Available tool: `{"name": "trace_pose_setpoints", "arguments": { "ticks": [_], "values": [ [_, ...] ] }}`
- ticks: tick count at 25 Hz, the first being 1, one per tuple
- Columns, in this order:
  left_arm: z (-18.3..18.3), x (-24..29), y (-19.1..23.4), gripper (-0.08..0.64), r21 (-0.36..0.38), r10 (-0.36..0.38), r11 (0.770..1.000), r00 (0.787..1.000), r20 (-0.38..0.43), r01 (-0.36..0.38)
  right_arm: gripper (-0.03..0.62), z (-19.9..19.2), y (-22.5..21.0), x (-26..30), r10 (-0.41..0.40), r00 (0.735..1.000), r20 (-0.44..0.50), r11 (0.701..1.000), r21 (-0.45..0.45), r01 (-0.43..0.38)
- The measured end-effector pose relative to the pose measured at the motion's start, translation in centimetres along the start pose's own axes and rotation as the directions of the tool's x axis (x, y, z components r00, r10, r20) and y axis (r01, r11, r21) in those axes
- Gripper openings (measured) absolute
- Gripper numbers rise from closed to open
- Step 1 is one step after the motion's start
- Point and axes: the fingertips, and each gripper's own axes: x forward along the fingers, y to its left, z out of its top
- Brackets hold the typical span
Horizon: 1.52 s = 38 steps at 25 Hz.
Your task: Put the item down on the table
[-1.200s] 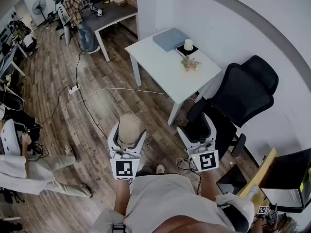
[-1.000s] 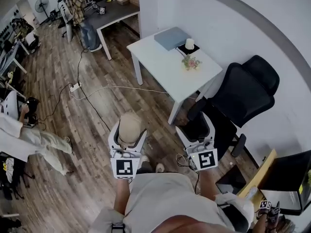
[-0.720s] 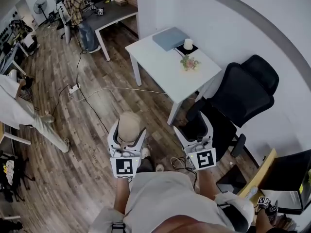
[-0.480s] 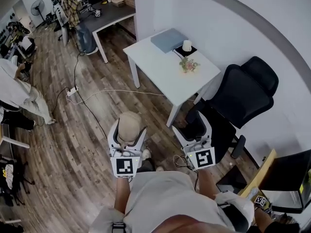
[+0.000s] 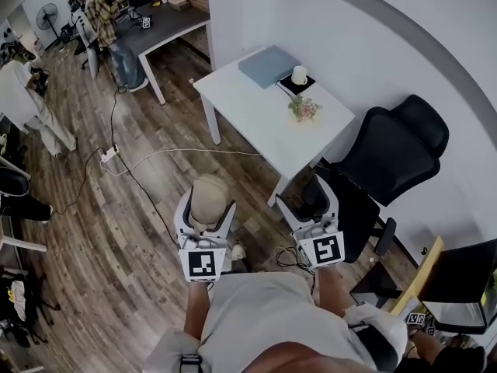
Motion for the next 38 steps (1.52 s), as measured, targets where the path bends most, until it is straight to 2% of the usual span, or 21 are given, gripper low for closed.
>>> {"name": "trace_pose_setpoints", "arguments": {
  "ticks": [6,15,26,38],
  "values": [
    [-0.7,2.3,3.3,0.4,0.013,-0.026,1.0,1.0,0.007,0.026,0.391,-0.5,0.5,3.5,-0.035,0.999,-0.021,0.999,-0.004,0.035],
    [-2.0,4.4,7.0,0.4,-0.005,-0.049,0.999,0.999,0.019,0.049,0.39,-0.7,1.8,7.4,-0.062,0.997,-0.036,0.998,-0.027,0.061],
    [-3.1,6.0,9.4,0.4,-0.015,-0.042,0.999,0.999,0.017,0.043,0.387,-1.2,2.7,10.9,-0.041,0.997,-0.061,0.999,-0.027,0.039],
    [-4.0,11.0,11.9,0.4,0.004,-0.031,1.0,0.999,0.013,0.031,0.385,-2.3,0.3,16.3,-0.031,0.999,-0.03,0.999,-0.038,0.03]
  ]
}}
